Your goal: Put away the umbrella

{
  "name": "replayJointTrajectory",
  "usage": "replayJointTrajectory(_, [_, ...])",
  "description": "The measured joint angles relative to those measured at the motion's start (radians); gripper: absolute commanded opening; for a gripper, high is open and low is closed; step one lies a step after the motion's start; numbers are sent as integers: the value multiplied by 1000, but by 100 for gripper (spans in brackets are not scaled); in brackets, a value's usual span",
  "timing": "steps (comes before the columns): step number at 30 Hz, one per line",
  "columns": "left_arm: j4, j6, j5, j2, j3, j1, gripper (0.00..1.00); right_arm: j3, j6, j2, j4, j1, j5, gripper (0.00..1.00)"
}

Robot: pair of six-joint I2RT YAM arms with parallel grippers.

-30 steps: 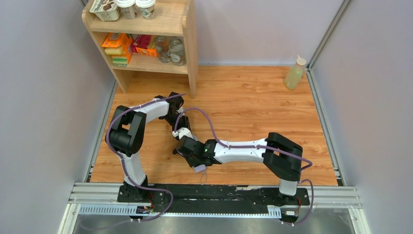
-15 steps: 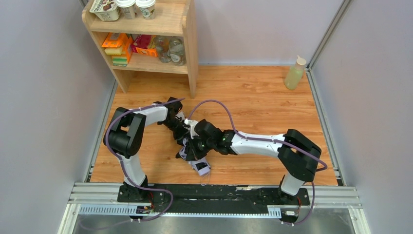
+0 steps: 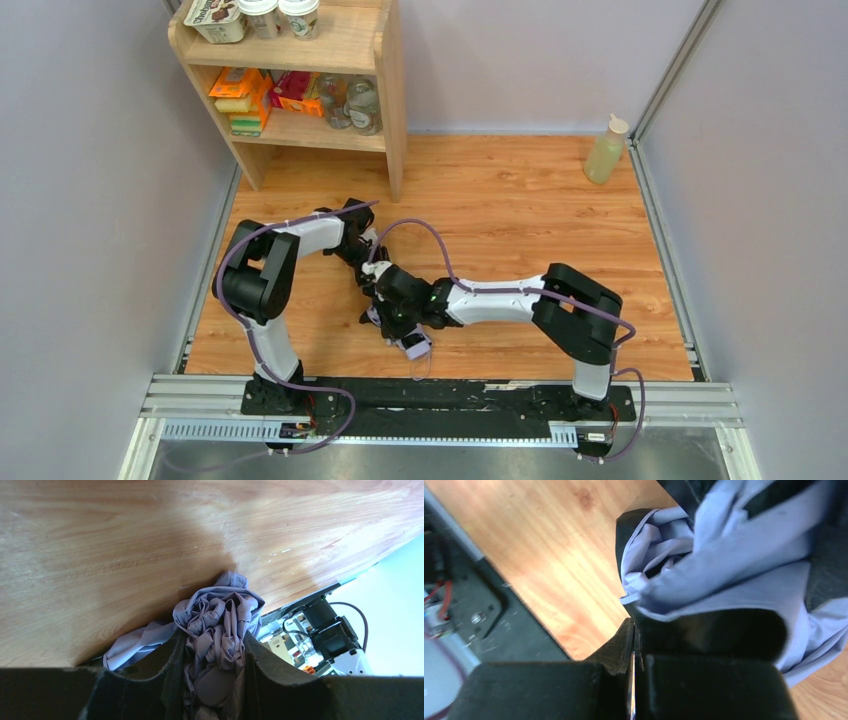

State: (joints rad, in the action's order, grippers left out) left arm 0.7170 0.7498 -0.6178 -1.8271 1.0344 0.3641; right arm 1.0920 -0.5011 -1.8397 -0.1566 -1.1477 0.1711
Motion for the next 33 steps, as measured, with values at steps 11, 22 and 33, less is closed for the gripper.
replayJointTrajectory(11, [-1,-18,14,-2,21,-2,0,212,52,-136,-259,-168,-523,17])
replayJointTrajectory(22, [19,9,13,-34,88,-4,0,220,125,-134,-304,-167,-589,39])
replayJointTrajectory(33, [115,8,52,-66,162,-6,0,209,193,-64,-327,-126,-483,35])
